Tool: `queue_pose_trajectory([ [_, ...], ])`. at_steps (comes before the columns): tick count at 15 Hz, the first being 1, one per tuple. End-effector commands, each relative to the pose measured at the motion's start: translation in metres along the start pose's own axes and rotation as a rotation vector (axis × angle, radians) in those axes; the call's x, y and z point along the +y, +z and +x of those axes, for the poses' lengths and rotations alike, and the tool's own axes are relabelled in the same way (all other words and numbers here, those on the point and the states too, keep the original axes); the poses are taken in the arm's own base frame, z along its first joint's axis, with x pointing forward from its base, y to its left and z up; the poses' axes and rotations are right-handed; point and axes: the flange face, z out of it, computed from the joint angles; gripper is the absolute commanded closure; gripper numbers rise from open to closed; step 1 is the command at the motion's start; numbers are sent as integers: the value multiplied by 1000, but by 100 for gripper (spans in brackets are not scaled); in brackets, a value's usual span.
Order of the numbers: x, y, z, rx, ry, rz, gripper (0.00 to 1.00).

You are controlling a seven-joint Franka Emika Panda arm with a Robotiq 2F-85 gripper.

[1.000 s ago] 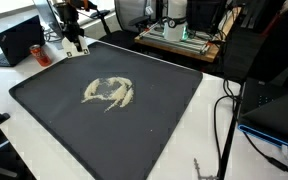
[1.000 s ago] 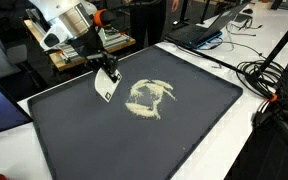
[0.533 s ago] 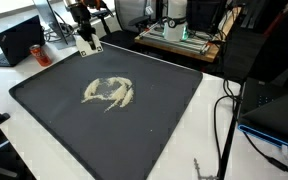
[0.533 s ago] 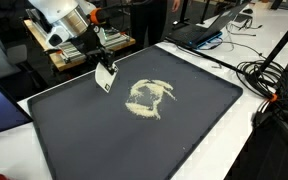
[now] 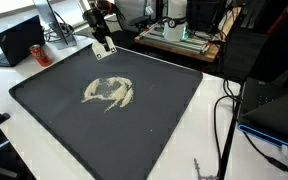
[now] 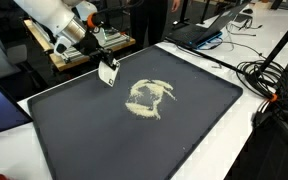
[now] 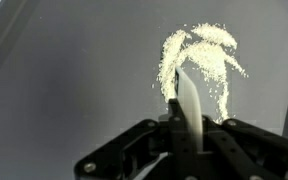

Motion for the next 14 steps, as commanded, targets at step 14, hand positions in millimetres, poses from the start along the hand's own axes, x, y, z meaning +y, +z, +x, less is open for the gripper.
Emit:
queue_pose_trajectory([
  [14, 69, 23, -17, 29, 21, 462, 99],
])
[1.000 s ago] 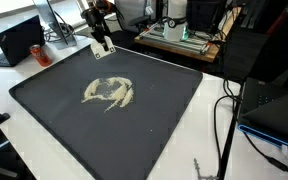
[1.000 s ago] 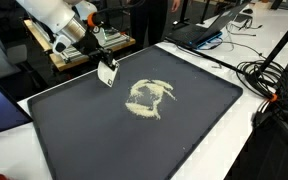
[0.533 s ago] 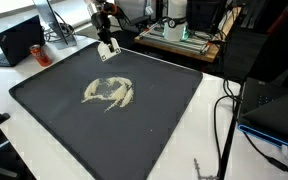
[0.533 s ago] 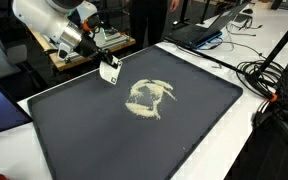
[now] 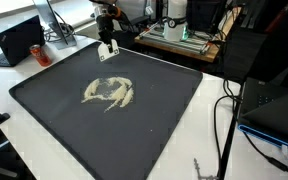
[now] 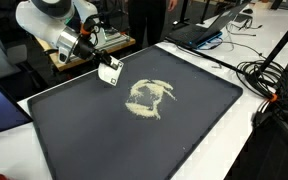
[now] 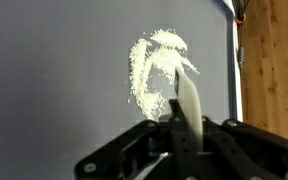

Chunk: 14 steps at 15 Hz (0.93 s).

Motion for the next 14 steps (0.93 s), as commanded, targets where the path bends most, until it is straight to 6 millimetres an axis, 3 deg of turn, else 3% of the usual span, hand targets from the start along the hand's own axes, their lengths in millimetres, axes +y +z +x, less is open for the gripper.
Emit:
queue_pose_trajectory([
  [1, -4, -5, -5, 34, -61, 92, 99],
  [14, -3, -11, -7, 80, -105, 285, 99],
])
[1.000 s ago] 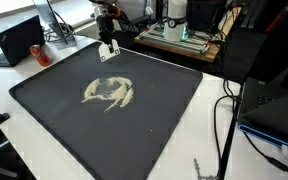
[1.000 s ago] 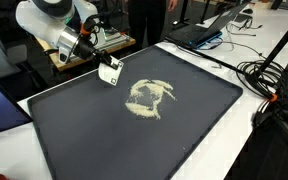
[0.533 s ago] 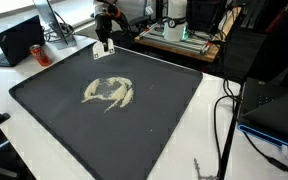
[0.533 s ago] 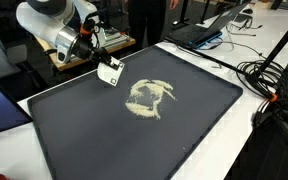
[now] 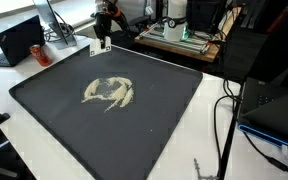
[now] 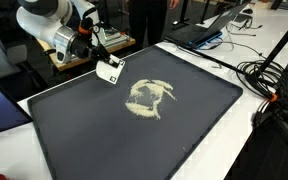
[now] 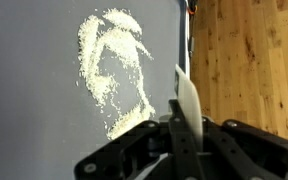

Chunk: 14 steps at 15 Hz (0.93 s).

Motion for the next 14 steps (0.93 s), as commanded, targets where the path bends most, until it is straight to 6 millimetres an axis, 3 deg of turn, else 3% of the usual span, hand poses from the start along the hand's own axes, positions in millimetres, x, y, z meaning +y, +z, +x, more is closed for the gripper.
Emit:
queue_pose_trajectory([
  [1, 2, -6, -10, 15, -2, 74, 99],
  [6, -12, -13, -18, 41, -40, 75, 99],
  [11, -55, -22, -31, 73, -158, 57, 99],
  [14, -91, -23, -45, 101, -257, -3, 99],
])
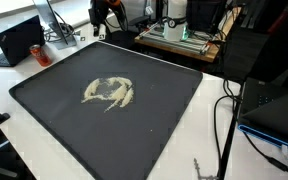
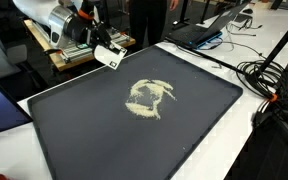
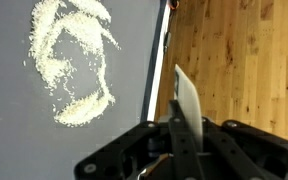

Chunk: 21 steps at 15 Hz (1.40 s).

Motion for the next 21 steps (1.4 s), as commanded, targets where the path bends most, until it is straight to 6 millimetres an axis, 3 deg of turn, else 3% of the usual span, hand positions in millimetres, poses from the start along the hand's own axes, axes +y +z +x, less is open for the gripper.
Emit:
queue_pose_trajectory([
  [1, -46, -5, -21, 31, -131, -65, 99],
  [5, -98, 10, -42, 60, -298, -188, 99],
  [9, -138, 32, -69, 50, -461, -327, 99],
  [13, -163, 56, -99, 3, -654, -457, 99],
  [21, -192, 97, -157, -139, -1014, -696, 99],
])
